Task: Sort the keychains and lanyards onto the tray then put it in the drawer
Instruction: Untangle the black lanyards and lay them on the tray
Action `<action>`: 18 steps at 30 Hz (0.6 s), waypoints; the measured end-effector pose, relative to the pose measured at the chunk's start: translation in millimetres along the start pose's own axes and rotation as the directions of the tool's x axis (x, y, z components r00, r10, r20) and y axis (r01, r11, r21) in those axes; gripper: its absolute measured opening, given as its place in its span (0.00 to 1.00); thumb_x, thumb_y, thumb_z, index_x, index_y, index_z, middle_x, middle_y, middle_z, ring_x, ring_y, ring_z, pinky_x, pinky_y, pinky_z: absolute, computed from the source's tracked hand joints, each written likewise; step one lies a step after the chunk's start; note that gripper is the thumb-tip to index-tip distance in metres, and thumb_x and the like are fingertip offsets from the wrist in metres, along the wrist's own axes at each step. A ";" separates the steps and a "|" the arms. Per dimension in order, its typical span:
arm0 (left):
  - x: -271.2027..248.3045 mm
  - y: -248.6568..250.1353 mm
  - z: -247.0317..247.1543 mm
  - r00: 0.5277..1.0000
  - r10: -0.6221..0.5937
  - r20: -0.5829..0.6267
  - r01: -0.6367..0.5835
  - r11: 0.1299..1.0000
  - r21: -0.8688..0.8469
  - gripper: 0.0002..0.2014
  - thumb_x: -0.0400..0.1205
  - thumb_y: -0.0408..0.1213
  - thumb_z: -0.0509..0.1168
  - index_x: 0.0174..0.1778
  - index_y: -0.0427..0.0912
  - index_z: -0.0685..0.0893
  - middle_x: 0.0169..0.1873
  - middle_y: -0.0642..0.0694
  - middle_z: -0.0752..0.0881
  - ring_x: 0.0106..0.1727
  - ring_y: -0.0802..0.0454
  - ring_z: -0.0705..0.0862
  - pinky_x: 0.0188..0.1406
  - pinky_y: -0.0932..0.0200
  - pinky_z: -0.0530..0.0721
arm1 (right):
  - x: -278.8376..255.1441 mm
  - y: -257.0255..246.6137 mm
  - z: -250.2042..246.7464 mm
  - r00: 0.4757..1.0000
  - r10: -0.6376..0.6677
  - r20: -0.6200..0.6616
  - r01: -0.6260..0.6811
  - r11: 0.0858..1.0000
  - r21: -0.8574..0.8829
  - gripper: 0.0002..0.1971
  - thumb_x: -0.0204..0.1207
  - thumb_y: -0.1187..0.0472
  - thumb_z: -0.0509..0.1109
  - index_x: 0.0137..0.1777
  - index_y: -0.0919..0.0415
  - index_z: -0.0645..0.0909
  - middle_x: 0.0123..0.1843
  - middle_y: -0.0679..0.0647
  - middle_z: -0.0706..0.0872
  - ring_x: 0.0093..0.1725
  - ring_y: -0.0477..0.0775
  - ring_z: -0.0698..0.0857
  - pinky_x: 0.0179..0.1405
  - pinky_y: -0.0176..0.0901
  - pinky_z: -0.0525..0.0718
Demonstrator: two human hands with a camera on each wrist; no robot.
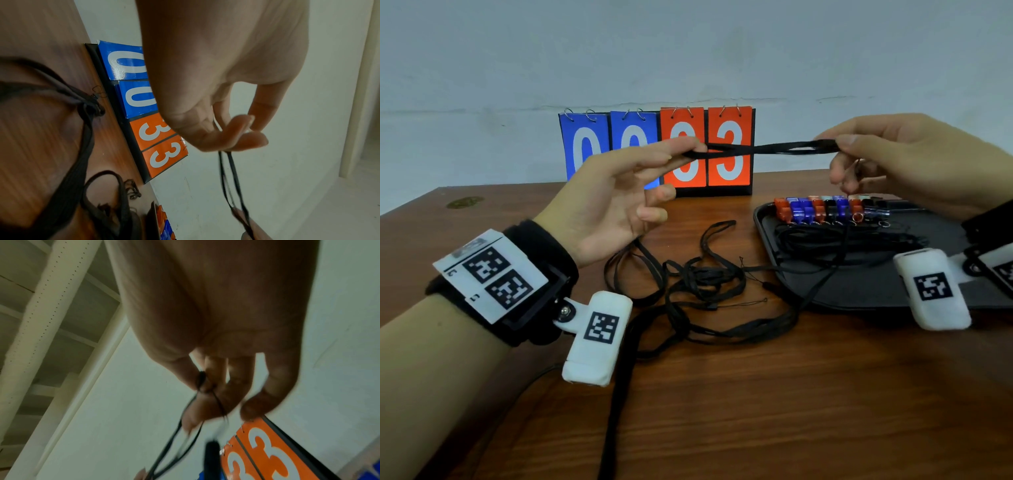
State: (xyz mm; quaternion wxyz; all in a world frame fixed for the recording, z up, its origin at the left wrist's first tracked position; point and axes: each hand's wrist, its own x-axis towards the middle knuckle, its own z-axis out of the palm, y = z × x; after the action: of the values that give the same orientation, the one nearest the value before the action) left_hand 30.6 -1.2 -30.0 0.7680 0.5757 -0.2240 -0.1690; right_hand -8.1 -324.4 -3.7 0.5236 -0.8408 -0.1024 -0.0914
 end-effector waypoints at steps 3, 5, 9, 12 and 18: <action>-1.8 -0.2 0.4 0.993 -0.069 0.097 0.063 0.996 0.059 0.25 0.82 0.40 0.61 0.76 0.39 0.82 0.77 0.49 0.82 0.35 0.59 0.77 0.26 0.68 0.66 | 0.0 2.1 -7.9 0.994 0.084 0.063 -0.080 0.994 -0.074 0.11 0.89 0.57 0.59 0.61 0.59 0.81 0.45 0.55 0.92 0.40 0.46 0.86 0.54 0.46 0.85; -1.9 -1.1 0.1 0.987 -0.104 0.123 0.095 0.992 0.078 0.25 0.82 0.40 0.61 0.76 0.39 0.83 0.79 0.48 0.80 0.37 0.59 0.79 0.26 0.69 0.69 | 0.3 2.5 -15.0 0.989 0.126 0.075 -0.118 0.988 -0.102 0.11 0.89 0.58 0.59 0.55 0.62 0.81 0.47 0.56 0.93 0.38 0.44 0.85 0.53 0.44 0.86; -1.3 -4.6 2.0 0.971 -0.164 0.175 0.147 0.983 0.105 0.26 0.83 0.39 0.61 0.79 0.39 0.80 0.80 0.47 0.79 0.40 0.57 0.82 0.25 0.68 0.75 | -0.1 3.0 -27.4 0.979 0.185 0.090 -0.162 0.963 -0.218 0.11 0.88 0.60 0.59 0.54 0.62 0.83 0.43 0.54 0.92 0.34 0.41 0.84 0.39 0.33 0.88; -1.7 -6.4 2.8 0.959 -0.198 0.204 0.173 0.976 0.135 0.26 0.83 0.37 0.62 0.79 0.39 0.79 0.79 0.48 0.79 0.41 0.55 0.85 0.26 0.67 0.78 | 1.3 6.9 -31.9 0.981 0.180 0.076 -0.146 0.933 -0.329 0.11 0.88 0.58 0.60 0.54 0.64 0.82 0.38 0.58 0.87 0.24 0.44 0.75 0.27 0.31 0.78; -2.5 -8.0 2.6 0.938 -0.225 0.263 0.187 0.969 0.163 0.27 0.80 0.41 0.66 0.78 0.40 0.81 0.78 0.49 0.80 0.43 0.54 0.87 0.28 0.66 0.80 | -0.7 11.6 -33.7 0.973 0.190 0.131 -0.109 0.880 -0.463 0.10 0.89 0.57 0.58 0.52 0.56 0.80 0.27 0.49 0.76 0.19 0.42 0.65 0.14 0.28 0.65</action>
State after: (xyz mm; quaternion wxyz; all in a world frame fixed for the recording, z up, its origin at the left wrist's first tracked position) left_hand 27.2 -4.2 -37.5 0.6659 0.6170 -0.2793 -0.3128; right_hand -7.2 -359.8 0.8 0.3081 -0.9496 -0.0577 0.0009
